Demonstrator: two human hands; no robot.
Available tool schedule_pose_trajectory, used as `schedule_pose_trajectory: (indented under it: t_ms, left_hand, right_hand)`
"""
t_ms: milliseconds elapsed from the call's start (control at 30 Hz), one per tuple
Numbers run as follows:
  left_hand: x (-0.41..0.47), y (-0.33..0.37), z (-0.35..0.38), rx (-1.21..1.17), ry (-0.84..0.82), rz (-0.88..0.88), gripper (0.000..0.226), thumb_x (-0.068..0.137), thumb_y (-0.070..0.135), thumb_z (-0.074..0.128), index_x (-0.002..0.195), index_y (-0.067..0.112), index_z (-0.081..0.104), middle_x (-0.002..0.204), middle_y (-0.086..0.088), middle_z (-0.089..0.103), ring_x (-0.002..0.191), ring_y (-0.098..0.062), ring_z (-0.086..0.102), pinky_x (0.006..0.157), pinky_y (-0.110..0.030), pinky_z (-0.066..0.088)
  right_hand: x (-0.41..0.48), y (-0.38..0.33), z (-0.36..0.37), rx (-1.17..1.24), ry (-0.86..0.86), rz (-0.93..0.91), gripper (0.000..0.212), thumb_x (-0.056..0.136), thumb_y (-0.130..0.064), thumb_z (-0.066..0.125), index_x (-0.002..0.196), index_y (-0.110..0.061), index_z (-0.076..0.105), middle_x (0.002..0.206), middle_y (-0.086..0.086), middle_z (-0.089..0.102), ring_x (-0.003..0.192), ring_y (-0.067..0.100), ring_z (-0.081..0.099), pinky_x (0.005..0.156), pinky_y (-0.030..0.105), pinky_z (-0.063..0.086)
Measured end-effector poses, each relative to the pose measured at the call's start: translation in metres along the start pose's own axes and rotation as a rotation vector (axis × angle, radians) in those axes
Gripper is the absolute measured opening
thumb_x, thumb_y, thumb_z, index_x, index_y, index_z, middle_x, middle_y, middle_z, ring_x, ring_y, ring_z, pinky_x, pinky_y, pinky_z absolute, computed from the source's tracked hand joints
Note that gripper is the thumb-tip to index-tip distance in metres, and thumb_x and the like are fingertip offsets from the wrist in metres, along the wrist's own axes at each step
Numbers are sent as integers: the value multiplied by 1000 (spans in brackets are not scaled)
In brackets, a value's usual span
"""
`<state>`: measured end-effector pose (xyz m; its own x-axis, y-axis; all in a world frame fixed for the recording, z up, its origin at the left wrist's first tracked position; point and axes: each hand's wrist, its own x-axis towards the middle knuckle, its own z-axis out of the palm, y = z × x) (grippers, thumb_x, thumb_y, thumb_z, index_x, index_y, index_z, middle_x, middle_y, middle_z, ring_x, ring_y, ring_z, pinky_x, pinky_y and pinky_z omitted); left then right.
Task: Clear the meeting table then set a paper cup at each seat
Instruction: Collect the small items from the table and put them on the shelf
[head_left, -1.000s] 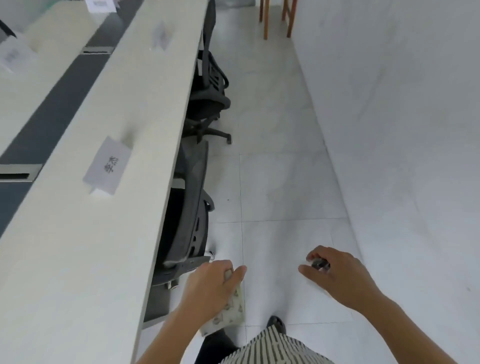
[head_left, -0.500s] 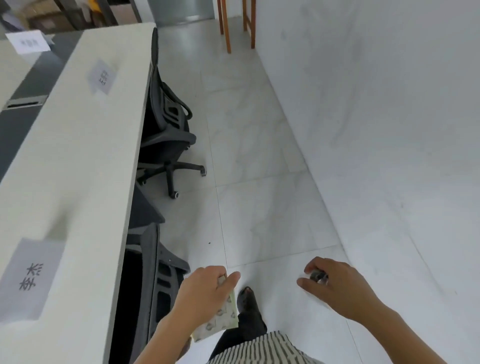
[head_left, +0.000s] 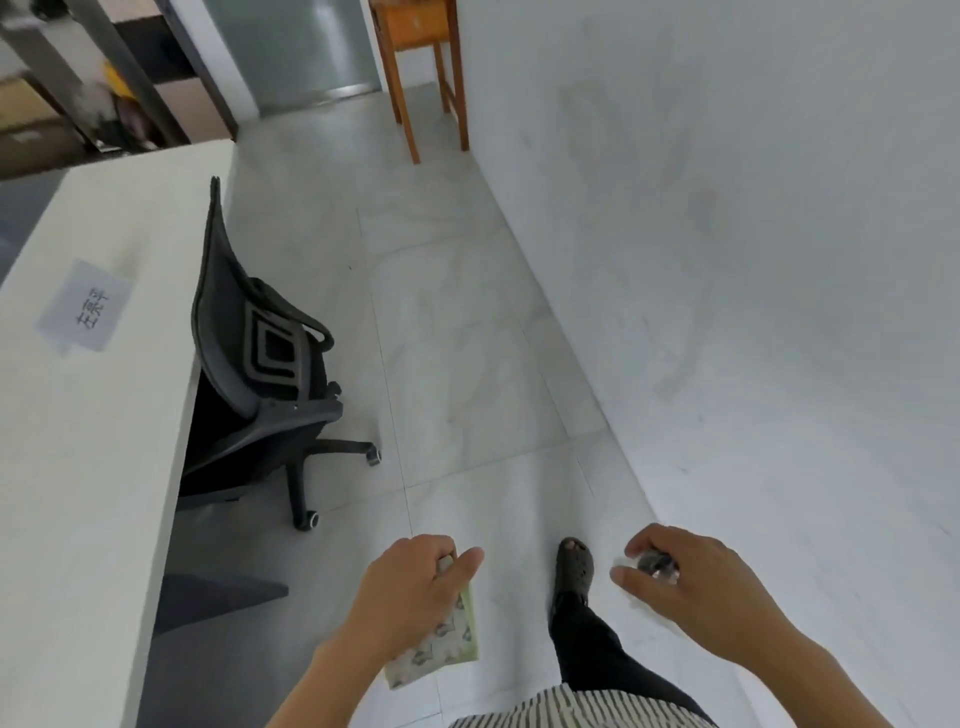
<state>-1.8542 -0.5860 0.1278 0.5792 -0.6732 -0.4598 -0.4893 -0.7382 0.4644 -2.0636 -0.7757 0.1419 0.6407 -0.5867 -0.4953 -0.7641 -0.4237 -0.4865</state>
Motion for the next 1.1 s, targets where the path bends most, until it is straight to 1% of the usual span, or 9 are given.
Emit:
schedule_pose_trajectory:
  t_ms: [133,300,433,567,700,767,900,967,1100]
  left_hand:
    - [83,39,-45,-70,76,-50,50,93,54,45,61,18,33,58,3,42,53,-12,36,53,-24,31]
    - [177,74,-103,-132,137,-103,48,94,53,45,63,17,40,59,0,53,50,-10,43,51,-23,33]
    - [243,72,-131,-168,146,-179,49,94,54,45,62,17,39,59,1,49,52,-11,43,52,-23,33]
    - [328,49,-168,-209,164,-248,50,94,54,47,61,18,36,55,3,40,50,-11,39,53,-24,31]
    - [422,34,-234,-220,207,-274,49,94,52,48,62,17,36,53,1,40,47,-9,37,51,-23,30]
    - [471,39,-276,-229,222,-257,49,94,52,47,61,17,36,54,2,39,49,-9,37,52,-24,30]
    - [567,59,-349,-146,162,-176,49,95,53,45,60,19,38,55,5,42,51,-10,41,53,-24,32]
    - [612,67,-377,-170,157,-131,49,95,52,45,59,20,37,54,6,42,50,-9,40,52,-24,31]
    - [704,65,-419,-108,170,-143,50,95,52,44,60,18,34,56,4,40,51,-9,36,51,-23,28]
  right_hand:
    - [104,-21,-75,-46,-18,-32,24,80,-61,61,93,-40,58,85,-21,63,77,-1,60,67,15,42]
    - [237,-72,-159,-136,-25,-181,33,81,-61,61,100,-35,61,96,-17,66,83,3,62,77,23,51]
    - [326,-118,-191,-57,-45,-244,30,78,-59,64,95,-35,63,90,-16,68,82,4,64,79,28,54]
    - [418,-157,-197,-179,-144,-293,32,81,-62,60,100,-36,60,95,-16,65,84,3,61,79,23,51]
    - [505,-205,-223,-211,-205,-293,36,80,-64,58,102,-37,61,95,-19,64,85,0,60,79,20,49]
    - [545,-235,-249,-176,-174,-265,33,79,-64,59,100,-38,61,94,-19,65,85,0,61,79,20,50]
    - [628,-275,-300,-135,-120,-223,29,80,-62,61,97,-38,61,92,-17,65,83,2,62,77,21,50]
    - [669,-289,-316,-87,-94,-199,28,79,-60,63,95,-38,62,90,-18,66,82,1,63,77,22,51]
    - [764,-314,-339,-112,-113,-177,25,79,-60,63,93,-39,61,89,-19,66,82,1,62,78,24,52]
